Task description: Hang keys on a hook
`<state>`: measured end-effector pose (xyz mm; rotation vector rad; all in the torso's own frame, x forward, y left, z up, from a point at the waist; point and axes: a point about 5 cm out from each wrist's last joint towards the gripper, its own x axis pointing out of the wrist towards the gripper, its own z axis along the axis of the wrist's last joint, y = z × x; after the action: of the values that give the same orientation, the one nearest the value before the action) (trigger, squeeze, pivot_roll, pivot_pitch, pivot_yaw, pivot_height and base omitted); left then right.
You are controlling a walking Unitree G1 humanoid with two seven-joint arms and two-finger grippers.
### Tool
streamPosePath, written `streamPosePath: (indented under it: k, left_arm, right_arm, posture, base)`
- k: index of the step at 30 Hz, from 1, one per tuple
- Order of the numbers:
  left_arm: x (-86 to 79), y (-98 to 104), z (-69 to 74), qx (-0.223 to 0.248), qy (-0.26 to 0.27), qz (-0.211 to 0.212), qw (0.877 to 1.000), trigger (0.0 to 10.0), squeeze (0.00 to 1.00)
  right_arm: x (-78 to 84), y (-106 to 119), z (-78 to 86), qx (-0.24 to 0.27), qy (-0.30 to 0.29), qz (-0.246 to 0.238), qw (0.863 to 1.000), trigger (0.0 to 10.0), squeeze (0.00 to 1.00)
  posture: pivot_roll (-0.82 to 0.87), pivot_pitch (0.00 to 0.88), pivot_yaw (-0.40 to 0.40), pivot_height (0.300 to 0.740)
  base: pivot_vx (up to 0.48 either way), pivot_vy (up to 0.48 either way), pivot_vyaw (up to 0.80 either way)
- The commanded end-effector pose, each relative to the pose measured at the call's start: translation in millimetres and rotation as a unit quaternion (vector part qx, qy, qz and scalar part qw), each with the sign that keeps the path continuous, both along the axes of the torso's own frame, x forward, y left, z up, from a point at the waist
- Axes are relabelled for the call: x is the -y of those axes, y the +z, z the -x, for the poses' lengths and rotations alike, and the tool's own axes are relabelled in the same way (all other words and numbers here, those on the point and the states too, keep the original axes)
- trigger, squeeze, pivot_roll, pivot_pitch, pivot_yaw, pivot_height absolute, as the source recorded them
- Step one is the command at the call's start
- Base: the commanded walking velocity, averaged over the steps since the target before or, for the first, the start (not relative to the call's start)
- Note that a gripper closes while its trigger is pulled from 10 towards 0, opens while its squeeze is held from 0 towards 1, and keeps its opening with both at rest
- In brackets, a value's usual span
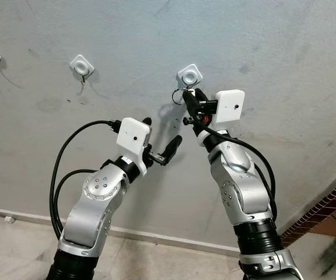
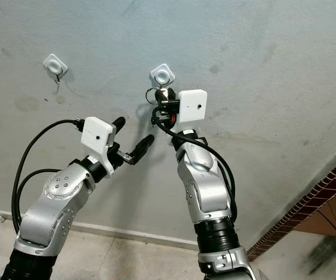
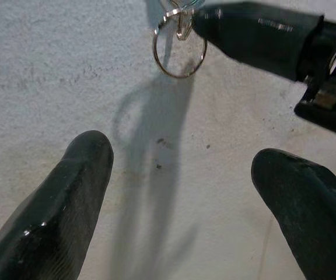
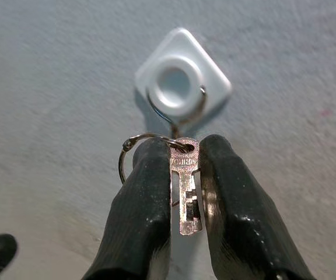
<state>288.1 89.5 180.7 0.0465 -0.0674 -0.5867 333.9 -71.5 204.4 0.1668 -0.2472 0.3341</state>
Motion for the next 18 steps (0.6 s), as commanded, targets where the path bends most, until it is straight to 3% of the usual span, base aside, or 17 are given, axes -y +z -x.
streamPosePath:
  k: [1, 18]
  left_arm:
    - [1.2, 7, 0.0, 0.009, -0.004, 0.001, 1.000, 10.0, 0.00]
    - [3.4, 10, -1.5, 0.013, -0.008, 0.003, 1.000, 10.0, 0.00]
  right_arm:
    - [3.4, 7, -2.9, 0.011, -0.017, -0.005, 1.000, 10.0, 0.00]
    - [8.6, -10, -8.0, -0.028, -0.050, 0.009, 0.998, 10.0, 0.00]
  posture:
    - [0.22, 0.000, -0.034, 0.740]
    - [0.22, 0.000, -0.034, 0.740]
  base:
    - [0.000, 0.000, 0.00]
    - [0.000, 0.000, 0.00]
